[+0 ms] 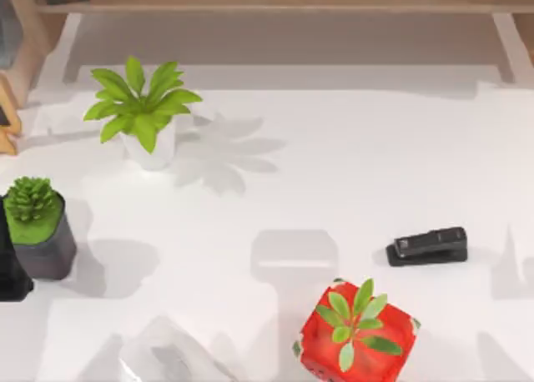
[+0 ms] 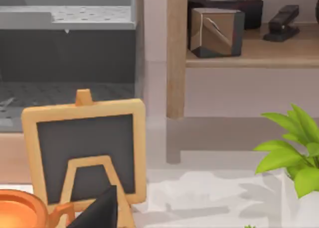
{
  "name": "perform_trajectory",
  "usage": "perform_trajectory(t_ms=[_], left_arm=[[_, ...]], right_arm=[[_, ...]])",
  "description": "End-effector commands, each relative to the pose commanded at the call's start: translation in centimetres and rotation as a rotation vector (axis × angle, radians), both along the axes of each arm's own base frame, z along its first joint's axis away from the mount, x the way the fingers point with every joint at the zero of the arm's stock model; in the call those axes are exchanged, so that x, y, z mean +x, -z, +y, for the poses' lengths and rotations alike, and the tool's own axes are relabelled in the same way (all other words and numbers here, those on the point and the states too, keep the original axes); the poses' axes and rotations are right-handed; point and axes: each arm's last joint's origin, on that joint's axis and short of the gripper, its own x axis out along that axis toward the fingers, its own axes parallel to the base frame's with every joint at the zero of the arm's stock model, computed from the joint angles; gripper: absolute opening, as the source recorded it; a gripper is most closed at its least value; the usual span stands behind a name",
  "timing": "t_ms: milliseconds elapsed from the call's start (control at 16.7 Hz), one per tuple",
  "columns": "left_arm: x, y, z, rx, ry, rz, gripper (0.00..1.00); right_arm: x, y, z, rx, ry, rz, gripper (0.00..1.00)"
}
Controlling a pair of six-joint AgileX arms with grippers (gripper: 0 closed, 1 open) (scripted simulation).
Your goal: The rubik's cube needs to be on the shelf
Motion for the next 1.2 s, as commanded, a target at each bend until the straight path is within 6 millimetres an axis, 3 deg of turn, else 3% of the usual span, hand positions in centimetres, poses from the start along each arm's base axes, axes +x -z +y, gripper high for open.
perform_trajectory(t_ms=[300, 600, 780, 960, 1200], left_arm=[[0.0, 0.0, 0.0, 0.000, 0.000, 0.000, 1.00], [0.0, 0.0, 0.0, 0.000, 0.000, 0.000, 1.00], [0.0, 0.0, 0.0, 0.000, 0.000, 0.000, 1.00], [0.0, 0.0, 0.0, 0.000, 0.000, 0.000, 1.00], [0.0, 0.0, 0.0, 0.000, 0.000, 0.000, 1.00]], right_arm=[[0.2, -0.9, -0.1, -0.040, 0.000, -0.006, 1.00], [2.1, -4.4, -0.5, -0.233, -0.006, -0.006, 1.00], [5.0, -6.9, -1.3, -0.402, -0.010, -0.002, 1.00], [9.1, -8.7, -2.6, -0.591, -0.009, -0.002, 1.00], [15.7, -9.0, -5.4, -0.855, -0.005, -0.005, 1.00]])
